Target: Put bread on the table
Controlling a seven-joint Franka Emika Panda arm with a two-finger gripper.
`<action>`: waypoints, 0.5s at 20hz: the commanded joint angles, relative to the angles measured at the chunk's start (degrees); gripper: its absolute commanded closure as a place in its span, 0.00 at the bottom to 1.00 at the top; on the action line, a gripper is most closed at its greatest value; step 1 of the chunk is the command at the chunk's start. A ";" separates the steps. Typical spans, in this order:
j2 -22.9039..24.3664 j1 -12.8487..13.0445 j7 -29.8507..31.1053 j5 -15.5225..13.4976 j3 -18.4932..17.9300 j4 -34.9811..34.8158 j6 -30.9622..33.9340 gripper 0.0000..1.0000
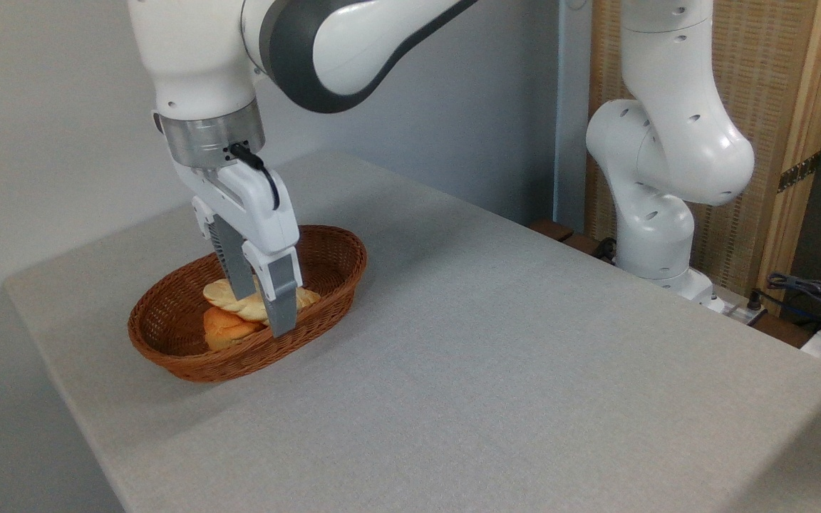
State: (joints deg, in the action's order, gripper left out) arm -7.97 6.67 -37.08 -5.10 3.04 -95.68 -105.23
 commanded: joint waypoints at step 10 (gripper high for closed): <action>-2.93 0.01 -0.01 -6.24 5.05 0.14 -7.27 0.00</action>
State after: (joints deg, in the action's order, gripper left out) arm -9.93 6.84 -37.07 -10.04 7.68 -95.67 -110.64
